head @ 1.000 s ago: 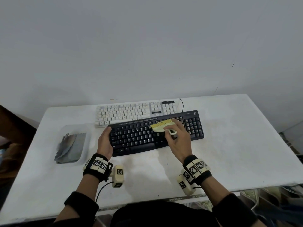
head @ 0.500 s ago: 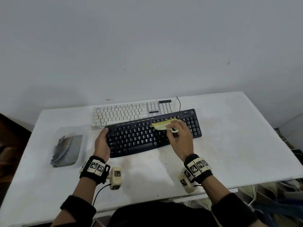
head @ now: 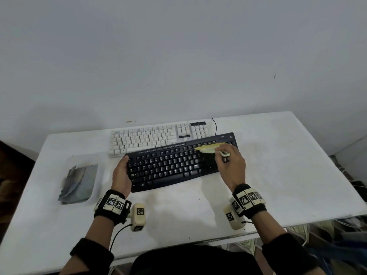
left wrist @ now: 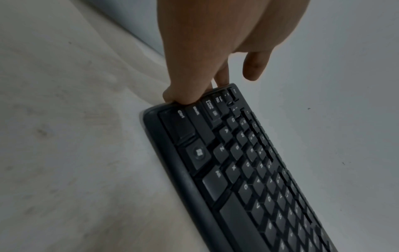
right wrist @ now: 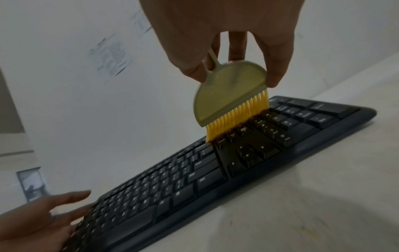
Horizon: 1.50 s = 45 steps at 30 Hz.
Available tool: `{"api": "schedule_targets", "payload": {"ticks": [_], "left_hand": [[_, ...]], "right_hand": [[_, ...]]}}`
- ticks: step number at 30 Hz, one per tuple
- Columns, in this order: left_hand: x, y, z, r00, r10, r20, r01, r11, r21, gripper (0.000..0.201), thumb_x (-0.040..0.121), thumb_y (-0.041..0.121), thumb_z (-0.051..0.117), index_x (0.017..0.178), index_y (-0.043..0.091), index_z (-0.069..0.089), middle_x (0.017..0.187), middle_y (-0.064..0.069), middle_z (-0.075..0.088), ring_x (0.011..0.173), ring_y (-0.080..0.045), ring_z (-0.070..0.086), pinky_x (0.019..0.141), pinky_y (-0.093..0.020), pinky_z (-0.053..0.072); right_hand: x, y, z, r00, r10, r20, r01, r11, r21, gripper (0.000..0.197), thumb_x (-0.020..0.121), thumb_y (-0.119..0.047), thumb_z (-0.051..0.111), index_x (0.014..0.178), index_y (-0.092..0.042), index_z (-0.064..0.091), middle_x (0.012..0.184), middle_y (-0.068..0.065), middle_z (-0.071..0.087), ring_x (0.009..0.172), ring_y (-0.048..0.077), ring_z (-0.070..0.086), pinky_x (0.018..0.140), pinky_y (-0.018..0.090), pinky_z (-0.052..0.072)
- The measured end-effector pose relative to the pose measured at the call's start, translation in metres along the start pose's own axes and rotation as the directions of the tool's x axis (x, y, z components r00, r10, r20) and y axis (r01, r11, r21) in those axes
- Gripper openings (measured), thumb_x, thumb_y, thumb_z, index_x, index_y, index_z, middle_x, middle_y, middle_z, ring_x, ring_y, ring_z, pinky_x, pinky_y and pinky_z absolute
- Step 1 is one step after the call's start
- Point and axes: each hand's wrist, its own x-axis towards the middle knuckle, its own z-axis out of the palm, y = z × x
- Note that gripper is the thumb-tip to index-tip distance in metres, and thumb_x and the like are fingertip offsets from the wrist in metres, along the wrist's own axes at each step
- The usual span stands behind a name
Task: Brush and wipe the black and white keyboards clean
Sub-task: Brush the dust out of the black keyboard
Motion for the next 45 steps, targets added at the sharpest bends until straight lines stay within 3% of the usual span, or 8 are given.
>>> {"api": "schedule_targets", "payload": {"ticks": [9, 17, 22, 28, 32, 37, 40, 45], "left_hand": [[0.0, -0.001, -0.002, 1.0, 0.02, 0.011, -0.02, 1.0, 0.003, 0.035, 0.103, 0.041, 0.056, 0.126, 0.019, 0.069, 0.107, -0.003, 0.072, 0.103, -0.026, 0.069, 0.092, -0.047, 0.055], [0.002, -0.001, -0.008, 0.995, 0.058, 0.078, -0.058, 0.998, 0.0, 0.038, 0.108, 0.011, 0.036, 0.131, 0.02, 0.065, 0.116, -0.005, 0.071, 0.105, -0.022, 0.066, 0.088, -0.043, 0.053], [0.006, -0.002, -0.013, 0.992, 0.05, 0.12, -0.05, 0.999, -0.002, 0.041, 0.108, 0.01, 0.036, 0.141, 0.016, 0.059, 0.126, -0.008, 0.068, 0.112, -0.024, 0.065, 0.091, -0.043, 0.052], [0.004, 0.001, -0.01, 0.989, 0.041, 0.143, -0.042, 0.999, 0.0, 0.042, 0.108, 0.01, 0.034, 0.143, 0.015, 0.058, 0.125, -0.009, 0.068, 0.107, -0.022, 0.066, 0.085, -0.041, 0.054], [-0.001, 0.003, -0.009, 0.989, 0.04, 0.141, -0.037, 0.999, -0.025, 0.041, 0.108, 0.008, 0.032, 0.135, 0.017, 0.062, 0.117, -0.006, 0.071, 0.103, -0.02, 0.068, 0.083, -0.039, 0.054], [-0.004, 0.006, -0.013, 0.984, 0.01, 0.178, -0.001, 0.999, -0.051, 0.044, 0.104, 0.005, 0.037, 0.141, 0.012, 0.059, 0.122, -0.013, 0.071, 0.106, -0.027, 0.068, 0.084, -0.041, 0.056], [-0.005, 0.008, -0.014, 0.984, 0.003, 0.178, 0.011, 0.997, -0.08, 0.034, 0.105, 0.016, 0.043, 0.128, 0.009, 0.067, 0.11, -0.014, 0.073, 0.093, -0.025, 0.073, 0.075, -0.035, 0.06], [0.001, 0.008, -0.022, 0.987, -0.057, 0.153, 0.077, 0.989, -0.127, 0.058, 0.104, 0.062, 0.037, 0.132, 0.02, 0.067, 0.12, -0.013, 0.074, 0.106, -0.026, 0.071, 0.096, -0.042, 0.051]], "right_hand": [[0.001, -0.013, 0.002, 0.995, -0.083, 0.049, 0.084, 0.996, -0.013, 0.01, 0.091, -0.011, 0.067, 0.096, -0.02, 0.069, 0.111, -0.008, 0.065, 0.108, 0.011, 0.061, 0.09, 0.028, 0.049], [0.009, -0.005, -0.008, 0.995, 0.077, -0.063, -0.08, 0.996, -0.039, 0.012, 0.091, -0.017, 0.065, 0.095, -0.028, 0.067, 0.106, -0.015, 0.063, 0.098, 0.011, 0.063, 0.083, 0.039, 0.054], [0.004, -0.017, 0.002, 0.999, -0.037, 0.007, 0.038, 0.998, -0.04, 0.012, 0.09, -0.014, 0.066, 0.094, -0.025, 0.067, 0.106, -0.014, 0.064, 0.101, 0.01, 0.063, 0.087, 0.035, 0.052], [0.013, -0.003, -0.009, 0.994, 0.071, -0.087, -0.088, 0.974, -0.209, 0.008, 0.09, -0.021, 0.062, 0.097, -0.024, 0.066, 0.104, -0.008, 0.062, 0.099, 0.02, 0.059, 0.087, 0.041, 0.051], [0.001, -0.037, 0.008, 0.995, -0.006, -0.1, -0.009, 0.989, -0.151, 0.008, 0.091, -0.022, 0.062, 0.097, -0.021, 0.067, 0.106, -0.006, 0.063, 0.102, 0.02, 0.06, 0.087, 0.035, 0.05], [-0.041, -0.099, 0.072, 0.939, -0.296, 0.173, 0.321, 0.937, -0.136, 0.011, 0.095, -0.027, 0.065, 0.101, -0.023, 0.072, 0.11, -0.008, 0.069, 0.106, 0.016, 0.061, 0.105, 0.045, 0.042], [-0.063, -0.125, 0.114, 0.91, -0.271, 0.315, 0.338, 0.924, -0.181, 0.018, 0.095, -0.037, 0.058, 0.109, -0.031, 0.067, 0.119, -0.012, 0.064, 0.121, 0.029, 0.053, 0.101, 0.051, 0.041], [-0.073, -0.162, 0.143, 0.912, -0.229, 0.34, 0.308, 0.93, -0.2, 0.016, 0.093, -0.033, 0.057, 0.108, -0.029, 0.063, 0.118, -0.011, 0.063, 0.127, 0.034, 0.043, 0.086, 0.046, 0.043]]}}
